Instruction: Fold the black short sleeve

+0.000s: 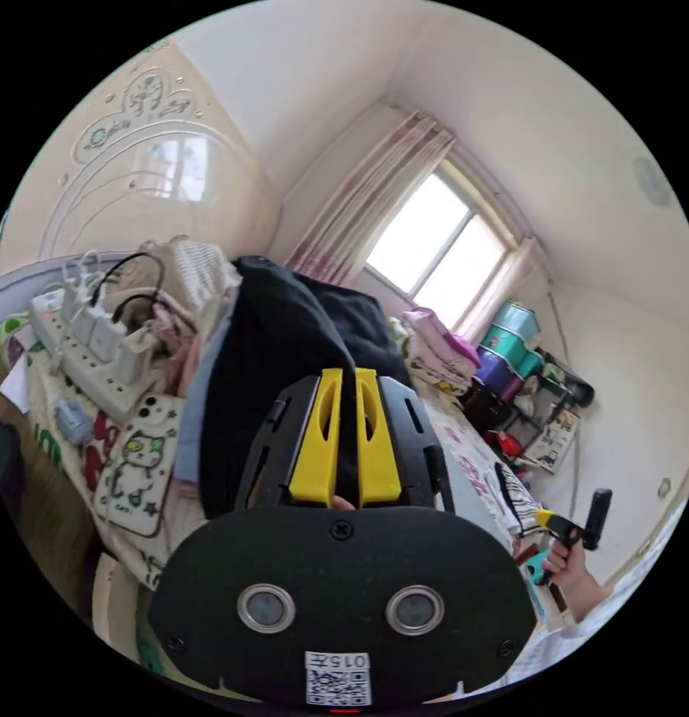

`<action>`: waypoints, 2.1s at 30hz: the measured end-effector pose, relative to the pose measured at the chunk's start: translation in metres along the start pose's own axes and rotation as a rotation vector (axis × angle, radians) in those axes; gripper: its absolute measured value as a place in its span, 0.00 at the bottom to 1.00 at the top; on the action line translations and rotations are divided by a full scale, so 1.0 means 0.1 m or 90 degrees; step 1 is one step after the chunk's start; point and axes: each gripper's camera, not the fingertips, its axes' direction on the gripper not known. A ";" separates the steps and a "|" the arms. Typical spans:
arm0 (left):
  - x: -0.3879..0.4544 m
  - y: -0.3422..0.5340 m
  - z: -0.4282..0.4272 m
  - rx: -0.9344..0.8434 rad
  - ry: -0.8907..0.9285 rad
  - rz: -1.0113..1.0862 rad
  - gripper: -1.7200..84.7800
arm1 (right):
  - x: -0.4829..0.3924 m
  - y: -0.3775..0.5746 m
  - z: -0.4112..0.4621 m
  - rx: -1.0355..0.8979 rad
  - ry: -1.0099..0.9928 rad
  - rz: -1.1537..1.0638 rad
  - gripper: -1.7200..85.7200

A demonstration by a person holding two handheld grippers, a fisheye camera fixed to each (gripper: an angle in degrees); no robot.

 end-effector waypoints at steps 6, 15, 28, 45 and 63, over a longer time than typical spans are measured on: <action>0.62 0.45 0.43 -0.055 0.129 0.076 0.04 | -0.39 -0.43 0.68 0.003 -0.051 -0.126 0.12; 0.77 1.10 0.66 0.003 0.039 -0.034 0.05 | -1.84 -0.47 3.07 -0.294 -0.027 -0.464 0.16; 0.37 1.28 0.46 -0.076 0.032 -0.019 0.07 | -2.03 -0.14 4.65 -0.392 0.226 -0.599 0.14; -0.80 0.20 -0.03 0.055 -0.061 -0.110 0.18 | 0.05 -1.85 1.08 -0.018 -0.155 -0.014 0.07; -1.65 -0.96 0.44 -0.026 -0.108 -0.141 0.03 | 0.32 -3.77 0.07 0.061 -0.157 0.092 0.07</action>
